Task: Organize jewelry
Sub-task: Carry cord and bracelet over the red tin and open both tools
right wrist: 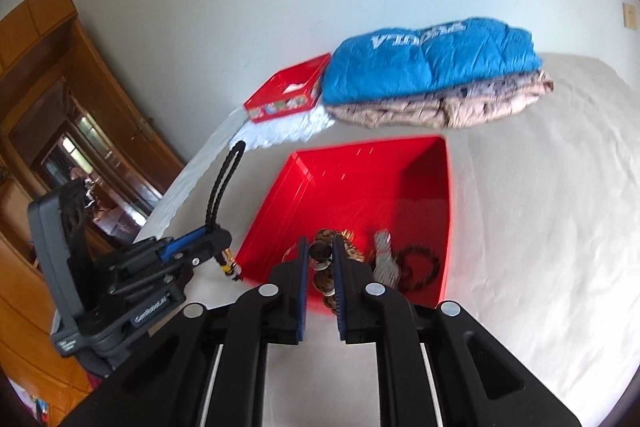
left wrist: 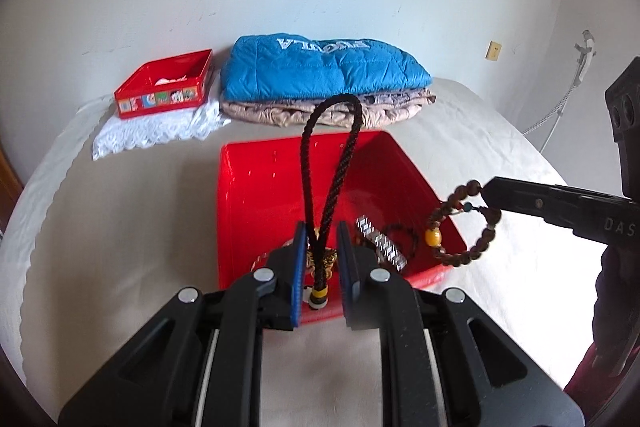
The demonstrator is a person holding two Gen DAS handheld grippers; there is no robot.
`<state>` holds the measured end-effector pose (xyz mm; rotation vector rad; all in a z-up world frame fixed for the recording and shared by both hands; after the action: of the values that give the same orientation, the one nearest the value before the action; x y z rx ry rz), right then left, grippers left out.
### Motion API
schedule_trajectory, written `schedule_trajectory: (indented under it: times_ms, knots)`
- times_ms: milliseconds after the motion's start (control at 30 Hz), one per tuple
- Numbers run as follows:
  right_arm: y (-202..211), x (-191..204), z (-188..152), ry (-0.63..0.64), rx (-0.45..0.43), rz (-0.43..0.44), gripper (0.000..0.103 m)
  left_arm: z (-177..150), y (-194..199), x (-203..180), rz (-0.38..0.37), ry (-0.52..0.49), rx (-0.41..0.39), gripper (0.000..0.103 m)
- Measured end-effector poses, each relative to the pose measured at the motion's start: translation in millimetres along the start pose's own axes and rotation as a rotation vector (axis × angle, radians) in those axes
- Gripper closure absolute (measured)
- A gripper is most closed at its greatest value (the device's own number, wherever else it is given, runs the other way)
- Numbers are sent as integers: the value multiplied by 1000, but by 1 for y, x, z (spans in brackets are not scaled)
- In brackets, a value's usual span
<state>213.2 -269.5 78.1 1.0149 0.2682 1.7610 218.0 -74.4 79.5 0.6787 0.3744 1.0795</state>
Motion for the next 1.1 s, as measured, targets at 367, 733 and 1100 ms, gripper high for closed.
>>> schedule_trajectory:
  times_ms: [367, 733, 1100]
  knots:
    - [-56, -31, 25, -61, 21, -57, 92, 22, -52, 7, 17, 27, 21, 90]
    - [-96, -51, 23, -58, 53, -140, 92, 12, -94, 14, 45, 16, 79, 90]
    - [-114, -59, 22, -73, 60, -143, 83, 9, -112, 17, 57, 22, 109, 89]
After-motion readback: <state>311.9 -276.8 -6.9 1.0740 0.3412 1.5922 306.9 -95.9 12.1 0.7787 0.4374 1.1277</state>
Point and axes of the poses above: each gripper's, at about its wrist camera, not at the fingertips, and y roughly against the way its jaws point, x to its left, z to its top, the point moved 3 cm from there along -y, roughly the way its jaws point, and after that the axes turned 10 degrees about -y, right-handed, at the moved point
